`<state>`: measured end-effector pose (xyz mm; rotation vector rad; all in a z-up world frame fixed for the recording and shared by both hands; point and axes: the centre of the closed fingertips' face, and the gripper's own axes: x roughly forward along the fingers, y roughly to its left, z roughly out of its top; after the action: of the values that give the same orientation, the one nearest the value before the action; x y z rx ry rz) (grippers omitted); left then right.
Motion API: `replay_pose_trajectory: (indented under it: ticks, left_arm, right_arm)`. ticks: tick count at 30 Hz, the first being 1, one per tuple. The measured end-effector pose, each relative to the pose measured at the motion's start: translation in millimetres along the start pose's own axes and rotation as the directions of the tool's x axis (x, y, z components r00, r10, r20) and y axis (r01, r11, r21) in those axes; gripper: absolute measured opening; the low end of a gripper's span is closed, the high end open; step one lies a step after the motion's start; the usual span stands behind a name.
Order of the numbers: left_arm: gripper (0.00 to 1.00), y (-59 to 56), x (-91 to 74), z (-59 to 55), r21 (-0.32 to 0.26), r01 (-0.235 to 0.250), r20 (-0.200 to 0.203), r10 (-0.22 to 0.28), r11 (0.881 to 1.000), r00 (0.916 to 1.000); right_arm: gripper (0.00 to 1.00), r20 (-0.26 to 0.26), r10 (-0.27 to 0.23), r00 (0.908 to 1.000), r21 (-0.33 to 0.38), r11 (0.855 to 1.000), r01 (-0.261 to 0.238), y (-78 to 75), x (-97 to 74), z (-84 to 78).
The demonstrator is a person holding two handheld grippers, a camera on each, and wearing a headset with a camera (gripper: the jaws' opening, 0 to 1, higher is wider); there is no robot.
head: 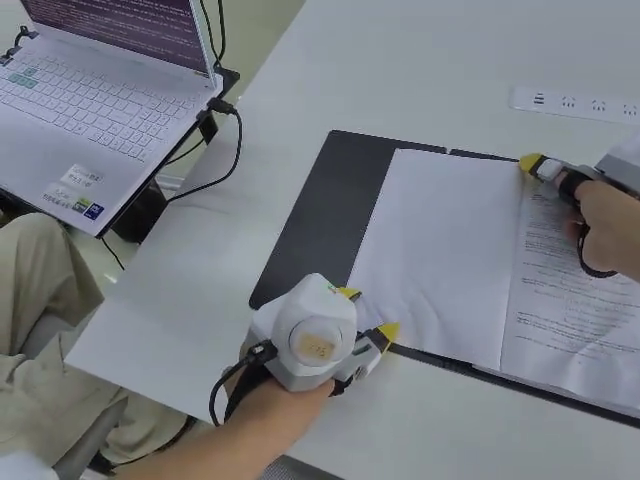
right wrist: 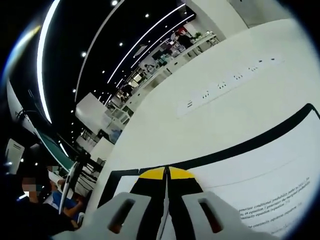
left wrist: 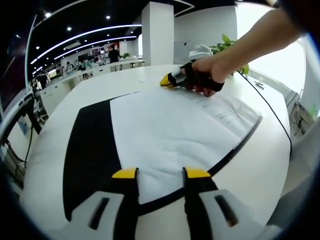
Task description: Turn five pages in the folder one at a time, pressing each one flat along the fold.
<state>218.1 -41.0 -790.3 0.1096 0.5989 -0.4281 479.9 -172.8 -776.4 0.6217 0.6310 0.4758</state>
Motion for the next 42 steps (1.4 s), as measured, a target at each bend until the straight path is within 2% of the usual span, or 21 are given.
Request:
replay_pose_trajectory:
  ticks: [5,11,42]
  left_arm:
    - [0.33,0.2,0.4,-0.3,0.0,0.0,-0.002,0.0,1.0,1.0]
    - [0.33,0.0,-0.3,0.1,0.0,0.0,-0.002,0.0,1.0,1.0]
    - [0.33,1.0,0.1,-1.1,-0.009,-0.001,0.008,0.001,1.0,1.0]
  right_arm:
    - [0.0,-0.018,0.009,0.9998,-0.008,1.0,-0.009,0.3,-4.7,-4.2]
    - [0.0,-0.051,0.054,0.9972,-0.011,0.998,-0.054,5.7,-14.1,-16.6]
    - [0.0,-0.128,0.098,0.9869,-0.054,0.993,-0.105,24.1,-65.1,-67.9]
